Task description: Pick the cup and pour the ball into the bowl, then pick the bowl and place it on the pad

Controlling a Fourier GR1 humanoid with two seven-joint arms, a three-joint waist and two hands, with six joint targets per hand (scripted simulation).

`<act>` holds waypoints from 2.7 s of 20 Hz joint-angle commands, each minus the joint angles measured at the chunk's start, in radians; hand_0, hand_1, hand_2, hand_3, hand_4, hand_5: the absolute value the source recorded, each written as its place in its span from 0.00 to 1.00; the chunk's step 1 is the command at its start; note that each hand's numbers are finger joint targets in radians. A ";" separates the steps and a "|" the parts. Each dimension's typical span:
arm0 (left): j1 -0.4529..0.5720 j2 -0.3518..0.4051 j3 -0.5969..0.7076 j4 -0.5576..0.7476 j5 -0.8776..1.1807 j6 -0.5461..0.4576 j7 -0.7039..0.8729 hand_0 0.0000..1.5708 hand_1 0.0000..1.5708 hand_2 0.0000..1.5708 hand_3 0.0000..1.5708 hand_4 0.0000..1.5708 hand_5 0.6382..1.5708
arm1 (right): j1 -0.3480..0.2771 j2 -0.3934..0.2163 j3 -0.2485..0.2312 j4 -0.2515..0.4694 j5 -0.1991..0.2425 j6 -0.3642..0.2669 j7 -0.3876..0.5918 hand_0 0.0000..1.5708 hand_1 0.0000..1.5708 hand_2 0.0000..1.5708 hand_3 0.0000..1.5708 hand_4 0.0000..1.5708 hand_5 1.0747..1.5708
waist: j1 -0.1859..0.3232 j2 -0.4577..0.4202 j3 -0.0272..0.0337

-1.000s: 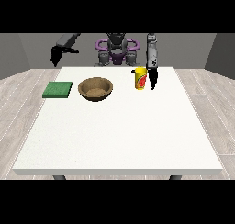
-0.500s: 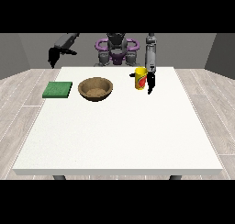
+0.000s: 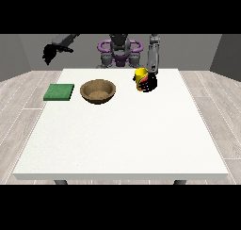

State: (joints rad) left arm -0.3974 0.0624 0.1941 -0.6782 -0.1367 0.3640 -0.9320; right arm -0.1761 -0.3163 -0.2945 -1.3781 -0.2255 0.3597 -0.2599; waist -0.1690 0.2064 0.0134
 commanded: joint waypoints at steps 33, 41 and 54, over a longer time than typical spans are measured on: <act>-0.540 0.132 -0.639 0.029 -1.083 0.030 1.243 0.96 0.96 1.00 1.00 0.90 0.79 | 0.003 -0.041 -0.032 0.322 0.015 0.075 -0.036 0.00 0.00 0.00 0.00 0.00 1.00 | 0.028 -0.282 -0.0115; -0.630 0.033 -0.895 0.108 -1.358 -0.199 1.292 0.98 0.98 1.00 1.00 1.00 0.52 | -0.056 -0.045 -0.024 0.357 0.007 0.097 -0.023 0.00 0.00 0.00 0.00 0.00 1.00 | 0.014 -0.272 -0.0107; -0.606 -0.026 -1.007 0.063 -1.570 -0.344 1.231 0.92 0.92 1.00 1.00 0.97 0.53 | -0.052 -0.052 -0.054 0.403 -0.005 0.048 0.029 0.00 0.00 0.00 0.00 0.00 1.00 | 0.101 -0.309 -0.0133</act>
State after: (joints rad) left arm -1.0231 0.0507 -0.8005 -0.5798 -1.6710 0.0502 0.3377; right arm -0.2257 -0.3954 -0.3490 -0.9871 -0.2335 0.4653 -0.2788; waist -0.1111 -0.0685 0.0003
